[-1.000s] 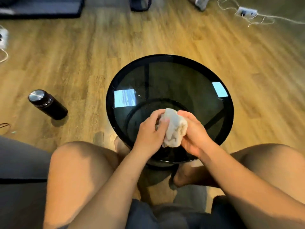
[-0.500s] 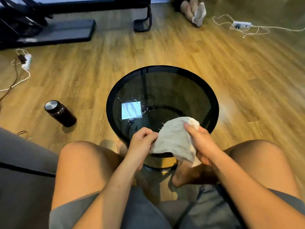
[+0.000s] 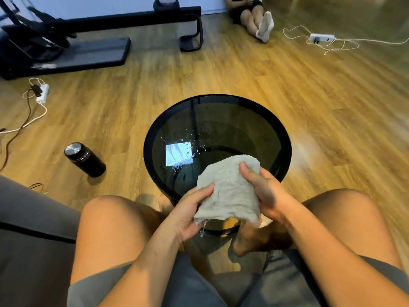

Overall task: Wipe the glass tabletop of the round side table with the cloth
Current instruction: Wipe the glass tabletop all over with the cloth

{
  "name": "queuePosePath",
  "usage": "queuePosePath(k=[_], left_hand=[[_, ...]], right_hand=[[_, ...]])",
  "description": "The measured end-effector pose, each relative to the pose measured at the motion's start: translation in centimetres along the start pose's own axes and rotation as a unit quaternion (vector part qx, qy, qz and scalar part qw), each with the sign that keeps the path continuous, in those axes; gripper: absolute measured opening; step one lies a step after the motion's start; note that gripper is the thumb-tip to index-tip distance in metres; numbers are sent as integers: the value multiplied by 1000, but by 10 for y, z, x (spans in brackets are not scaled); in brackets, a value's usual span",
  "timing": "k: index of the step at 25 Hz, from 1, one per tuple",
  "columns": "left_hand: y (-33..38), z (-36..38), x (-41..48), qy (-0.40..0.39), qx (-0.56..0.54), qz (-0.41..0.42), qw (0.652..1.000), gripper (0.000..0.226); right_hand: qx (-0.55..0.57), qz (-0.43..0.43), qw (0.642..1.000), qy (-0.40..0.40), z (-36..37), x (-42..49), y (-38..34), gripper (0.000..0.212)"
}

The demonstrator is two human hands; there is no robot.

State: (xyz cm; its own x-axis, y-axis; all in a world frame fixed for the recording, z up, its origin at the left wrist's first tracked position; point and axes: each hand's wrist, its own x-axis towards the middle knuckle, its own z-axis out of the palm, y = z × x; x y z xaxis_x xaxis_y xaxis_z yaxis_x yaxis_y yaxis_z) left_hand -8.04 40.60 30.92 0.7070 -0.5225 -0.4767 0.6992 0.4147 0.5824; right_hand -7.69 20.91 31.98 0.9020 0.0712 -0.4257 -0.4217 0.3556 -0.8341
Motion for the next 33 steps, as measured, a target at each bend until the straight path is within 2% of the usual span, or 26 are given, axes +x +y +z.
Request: queuePosePath(k=[2, 3, 5, 7, 9, 12, 15, 16, 17, 19, 20, 21, 23, 24, 25, 26, 28, 31, 33], left_hand=[[-3, -2, 5, 28, 25, 52, 998, 59], [-3, -4, 6, 35, 39, 71, 996, 58], [-1, -9, 5, 41, 58, 99, 993, 61], [4, -15, 5, 35, 42, 109, 993, 67], [10, -17, 4, 30, 10, 119, 992, 66], [20, -20, 2, 95, 14, 204, 974, 48], [27, -20, 0, 136, 109, 274, 946, 51], [27, -21, 3, 181, 196, 272, 925, 49], [26, -24, 7, 246, 303, 251, 886, 45], [29, -35, 16, 348, 476, 216, 778, 39], [34, -43, 22, 374, 527, 223, 730, 37], [43, -51, 29, 390, 565, 248, 683, 36], [65, -68, 47, 396, 645, 266, 597, 41], [76, -77, 57, 388, 686, 248, 563, 46], [84, -87, 68, 374, 723, 221, 537, 51], [90, -97, 79, 357, 753, 193, 518, 55], [92, -117, 96, 332, 782, 159, 503, 63], [88, -128, 105, 325, 782, 171, 504, 71], [86, -128, 105, 320, 771, 193, 516, 74]], right_hand=[[-196, -107, 973, 63, 2, -1, -3, 29], [-228, -133, 962, 77, -1, 0, -2, 25], [-156, -131, 978, 47, -9, -2, -2, 28], [-45, -79, 996, -13, -14, -2, -6, 39], [-8, -34, 997, -63, -13, -3, -12, 43], [-45, -51, 995, -76, -2, -3, -19, 36], [-150, -129, 979, -42, 7, 6, -29, 21], [-241, -140, 960, -2, 4, 17, -32, 21], [-356, -129, 924, 53, -2, 28, -32, 26], [-569, -90, 804, 147, -15, 45, -21, 49], [-625, -98, 760, 152, -18, 50, -8, 57], [-665, -111, 728, 124, -16, 52, 8, 62], [-755, -103, 647, 33, -4, 51, 43, 72], [-791, -91, 604, 10, 1, 49, 56, 73], [-810, -89, 580, 11, 3, 51, 65, 71], [-818, -98, 567, 20, 2, 54, 69, 68], [-825, -126, 551, 24, -3, 61, 70, 64], [-825, -171, 539, 0, -1, 76, 68, 62], [-825, -172, 538, -12, 15, 95, 66, 61]])
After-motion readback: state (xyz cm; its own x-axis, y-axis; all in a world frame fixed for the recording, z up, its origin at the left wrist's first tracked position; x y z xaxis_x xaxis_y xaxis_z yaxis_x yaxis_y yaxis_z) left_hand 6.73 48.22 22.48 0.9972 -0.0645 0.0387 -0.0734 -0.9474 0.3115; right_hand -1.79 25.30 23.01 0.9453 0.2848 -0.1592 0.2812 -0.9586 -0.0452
